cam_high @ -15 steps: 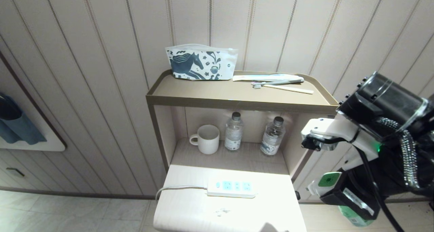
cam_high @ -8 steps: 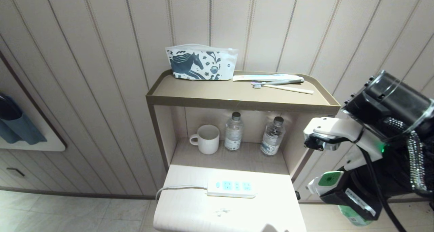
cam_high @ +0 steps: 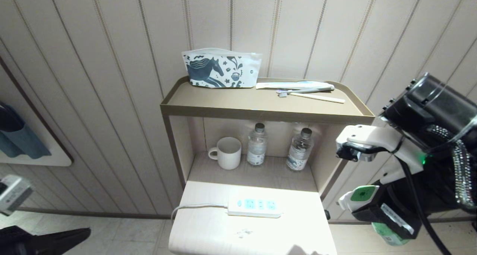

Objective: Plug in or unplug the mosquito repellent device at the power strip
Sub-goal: Insert the plug into the socket

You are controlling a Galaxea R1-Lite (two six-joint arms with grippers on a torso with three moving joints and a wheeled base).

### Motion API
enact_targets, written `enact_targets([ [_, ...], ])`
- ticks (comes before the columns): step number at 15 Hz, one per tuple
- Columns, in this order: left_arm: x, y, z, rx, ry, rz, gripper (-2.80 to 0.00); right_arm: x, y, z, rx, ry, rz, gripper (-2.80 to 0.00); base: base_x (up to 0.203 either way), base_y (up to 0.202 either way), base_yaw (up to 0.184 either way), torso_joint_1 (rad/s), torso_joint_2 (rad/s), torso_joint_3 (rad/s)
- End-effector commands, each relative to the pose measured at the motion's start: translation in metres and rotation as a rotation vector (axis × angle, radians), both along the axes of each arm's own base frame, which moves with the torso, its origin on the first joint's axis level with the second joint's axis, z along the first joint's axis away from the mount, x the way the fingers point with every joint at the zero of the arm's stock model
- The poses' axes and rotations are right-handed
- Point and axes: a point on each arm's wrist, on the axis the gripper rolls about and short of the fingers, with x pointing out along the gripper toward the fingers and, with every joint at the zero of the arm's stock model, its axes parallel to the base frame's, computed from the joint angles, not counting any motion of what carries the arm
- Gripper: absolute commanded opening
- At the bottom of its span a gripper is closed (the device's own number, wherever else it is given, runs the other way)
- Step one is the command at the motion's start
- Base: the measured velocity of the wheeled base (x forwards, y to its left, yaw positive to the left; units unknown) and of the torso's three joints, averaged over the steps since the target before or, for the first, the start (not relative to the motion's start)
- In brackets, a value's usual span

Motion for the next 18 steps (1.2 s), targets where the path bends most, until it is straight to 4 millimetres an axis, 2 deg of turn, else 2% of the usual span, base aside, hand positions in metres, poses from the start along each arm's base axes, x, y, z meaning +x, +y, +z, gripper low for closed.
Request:
enact_targets([
  [1, 0.029, -0.026, -0.015, 0.037, 0.175, -0.109, -2.8, -0.003, -0.002, 0.003, 0.006, -0.011, -0.002, -2.8, 0.0, 0.0, 0.0, 0.0, 0.0, 0.0],
  [5, 0.051, -0.09, -0.037, 0.15, 0.253, -0.201, -2.8, 0.001, -0.005, 0.003, 0.004, -0.013, -0.018, -2.8, 0.0, 0.0, 0.0, 0.0, 0.0, 0.0],
  [9, 0.063, -0.144, -0.065, 0.216, 0.273, -0.232, -2.8, 0.003, -0.005, 0.002, 0.004, -0.012, -0.022, -2.8, 0.0, 0.0, 0.0, 0.0, 0.0, 0.0],
  [12, 0.073, -0.17, -0.066, 0.201, 0.231, -0.239, -2.8, 0.005, -0.008, 0.004, 0.009, -0.017, -0.035, -2.8, 0.0, 0.0, 0.0, 0.0, 0.0, 0.0],
  [15, 0.096, -0.201, -0.062, 0.168, 0.185, -0.217, -2.8, 0.006, -0.013, 0.008, 0.017, -0.03, -0.055, -2.8, 0.0, 0.0, 0.0, 0.0, 0.0, 0.0],
  [18, 0.114, -0.23, -0.07, 0.149, 0.182, -0.164, -2.8, 0.006, -0.013, 0.008, 0.019, -0.033, -0.057, -2.8, 0.0, 0.0, 0.0, 0.0, 0.0, 0.0],
])
